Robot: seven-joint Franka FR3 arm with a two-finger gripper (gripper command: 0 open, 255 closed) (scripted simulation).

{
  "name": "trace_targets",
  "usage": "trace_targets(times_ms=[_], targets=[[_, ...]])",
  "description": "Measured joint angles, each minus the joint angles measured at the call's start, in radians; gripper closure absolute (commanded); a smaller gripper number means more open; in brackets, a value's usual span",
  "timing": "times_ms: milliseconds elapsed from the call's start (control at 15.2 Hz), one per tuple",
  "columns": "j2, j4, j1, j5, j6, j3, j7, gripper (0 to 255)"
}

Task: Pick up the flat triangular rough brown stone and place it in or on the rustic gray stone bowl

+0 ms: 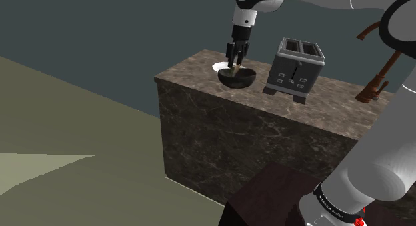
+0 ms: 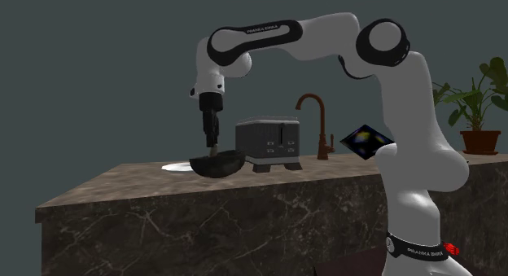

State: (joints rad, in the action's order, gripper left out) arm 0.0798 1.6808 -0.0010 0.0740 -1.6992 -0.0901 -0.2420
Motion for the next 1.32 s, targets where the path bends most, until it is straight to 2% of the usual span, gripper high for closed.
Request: trace_targets(times_ms=[462,528,924,1188,1320], targets=[[-0.006,0.024,0.001,0.001,-0.026,0.001,-0.002,255],[-0.005,0.022,0.001,0.001,-0.025,0.001,-0.001,0],[0.001,0.025,0.0,0.0,-0.026,0.001,-0.001,0],[0.01,-0.087,-0.003,0.001,0.076,-0.002,0.0,0],[0.019,-0.117,-0.004,0.001,0.097,-0.002,0.0,0]])
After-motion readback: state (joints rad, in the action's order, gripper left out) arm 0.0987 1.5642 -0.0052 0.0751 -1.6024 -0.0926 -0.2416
